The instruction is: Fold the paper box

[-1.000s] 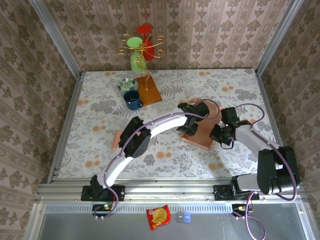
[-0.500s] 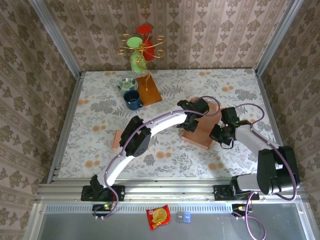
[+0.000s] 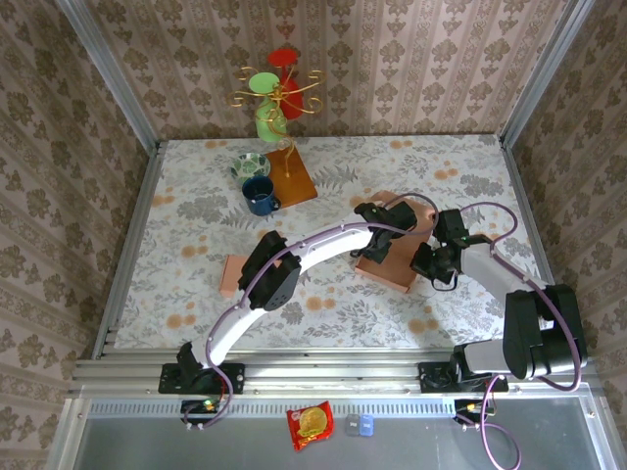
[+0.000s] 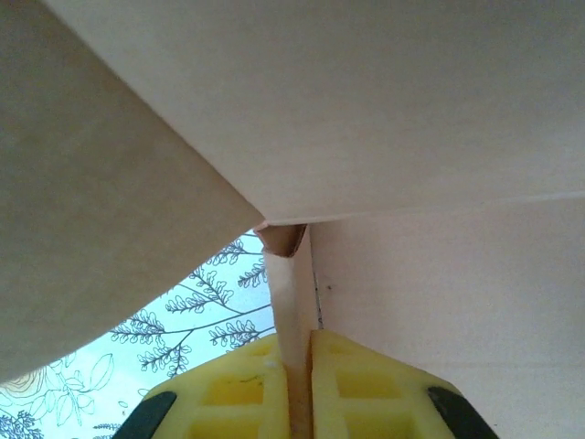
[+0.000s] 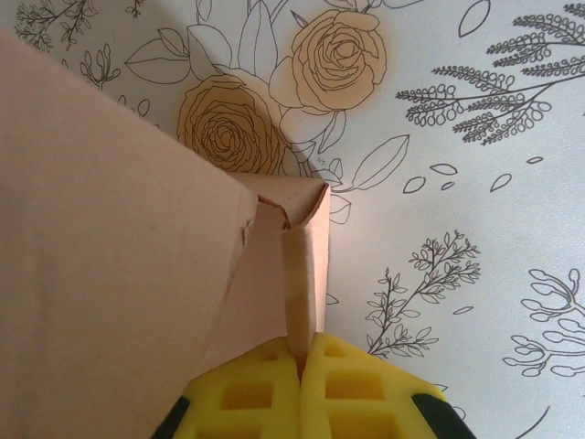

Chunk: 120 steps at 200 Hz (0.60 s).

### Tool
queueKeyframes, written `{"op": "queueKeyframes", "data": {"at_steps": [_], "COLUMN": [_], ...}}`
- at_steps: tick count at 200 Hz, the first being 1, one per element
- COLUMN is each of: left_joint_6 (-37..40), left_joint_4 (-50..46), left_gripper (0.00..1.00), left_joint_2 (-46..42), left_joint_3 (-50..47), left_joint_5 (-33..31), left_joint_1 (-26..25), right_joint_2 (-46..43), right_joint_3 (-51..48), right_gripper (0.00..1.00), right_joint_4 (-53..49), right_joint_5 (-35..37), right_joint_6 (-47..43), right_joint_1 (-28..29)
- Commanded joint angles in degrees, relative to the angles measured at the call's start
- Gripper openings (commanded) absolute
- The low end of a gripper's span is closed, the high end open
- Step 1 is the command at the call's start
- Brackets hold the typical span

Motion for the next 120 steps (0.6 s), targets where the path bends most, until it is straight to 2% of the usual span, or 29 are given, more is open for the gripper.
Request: {"op": "queueKeyframes", "data": {"at_steps": [1,25,73,113,120], "left_joint_6": [2.3,1.3,-3.0,-4.0,-3.9], "left_joint_4": [-3.0,-2.8,-0.4,0.9,1.2], "left_gripper": [0.02,0.00,0.00,0.00,0.03], "left_joint_2": [1.6,0.6,-4.3,-6.9,-7.3], "left_joint_3": [-0.6,-2.4,-10.4,-14.6,-15.1], "left_joint_5": [-2.7,-3.6,-2.8,-2.5,-2.5], "left_joint_1": [-0.6,0.0,4.6,7.0,7.1], "right_joint_2": [1.4,3.4,3.7,-0.7,-1.4], "right_joint_3": [1.2,3.1,8.9,11.6,12.2], "right_gripper": [0.02,0.07,0.40,0.46,0.46], "right_joint_4": [-0.7,-1.1,-2.4,-4.7,-5.3], "right_joint_5": [-0.3,0.0,-1.0,-3.3,-3.4], "right_joint_6": [-1.0,-2.0,-0.7,3.6,3.5], "right_joint_1": [0.5,1.5,5.3,6.9,6.9]}}
